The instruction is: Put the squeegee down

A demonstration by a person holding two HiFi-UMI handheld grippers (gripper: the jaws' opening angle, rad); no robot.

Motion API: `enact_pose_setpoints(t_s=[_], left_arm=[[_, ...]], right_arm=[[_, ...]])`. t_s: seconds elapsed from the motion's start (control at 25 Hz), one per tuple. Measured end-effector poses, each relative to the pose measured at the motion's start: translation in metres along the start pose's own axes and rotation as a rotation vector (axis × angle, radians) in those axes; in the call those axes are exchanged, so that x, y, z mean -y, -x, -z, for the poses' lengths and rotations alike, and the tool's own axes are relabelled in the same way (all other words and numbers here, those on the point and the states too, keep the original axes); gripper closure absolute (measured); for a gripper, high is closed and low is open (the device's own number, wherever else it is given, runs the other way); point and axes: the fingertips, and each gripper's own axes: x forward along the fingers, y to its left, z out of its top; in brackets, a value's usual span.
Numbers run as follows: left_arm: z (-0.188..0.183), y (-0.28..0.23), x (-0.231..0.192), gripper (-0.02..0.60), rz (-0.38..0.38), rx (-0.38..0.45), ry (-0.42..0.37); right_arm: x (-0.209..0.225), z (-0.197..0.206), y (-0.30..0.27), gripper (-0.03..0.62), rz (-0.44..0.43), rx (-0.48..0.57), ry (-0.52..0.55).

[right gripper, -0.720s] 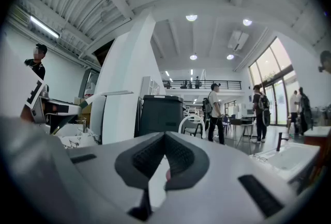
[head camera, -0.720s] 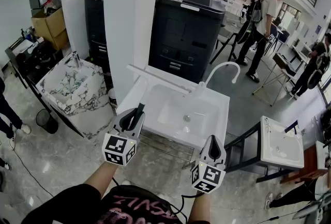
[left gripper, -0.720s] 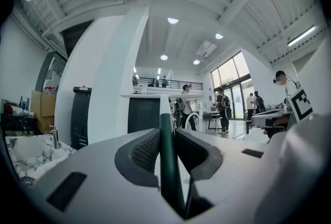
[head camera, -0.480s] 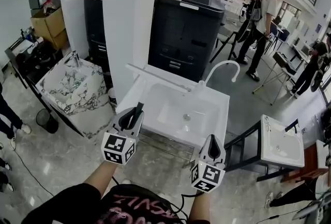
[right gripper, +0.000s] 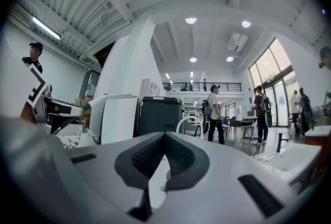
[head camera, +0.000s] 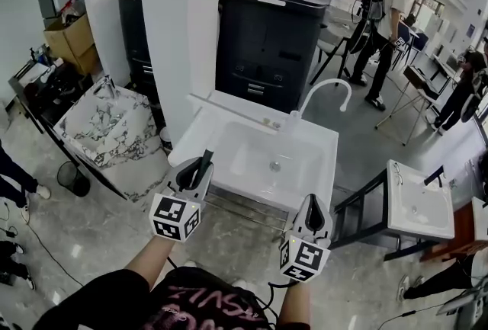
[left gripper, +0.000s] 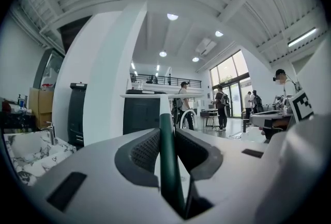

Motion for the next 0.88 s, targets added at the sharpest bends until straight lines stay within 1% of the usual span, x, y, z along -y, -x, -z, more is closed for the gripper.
enact_pose_setpoints(t_s=[0.12,0.32,0.48,0.6,0.88], left_arm=[[0.000,0.001,0.007,0.485,-0.004,-0.007,-0.008],[0.007,0.002,0.031,0.485,-0.037,-0.014,-0.011],[0.010,0.000,0.047,0.486,-0.060,-0.011,0.007],[0.009,0.003,0.055,0.486,-0.070,-0.003,-0.004],[0.012,0.001,0.057,0.485,-0.083,0.001,-0.007]], right_arm=[[0.004,0.002,0.002,0.574,-0.010,-0.004,-0.004],[0.023,0.013,0.007,0.574,-0.046,-0.007,-0.012],[0.033,0.020,0.010,0.574,-0.085,-0.016,-0.008],[0.040,0.024,0.012,0.574,-0.096,-0.023,-0.016],[0.047,0.031,0.008,0.574,-0.103,-0.029,-0.032]])
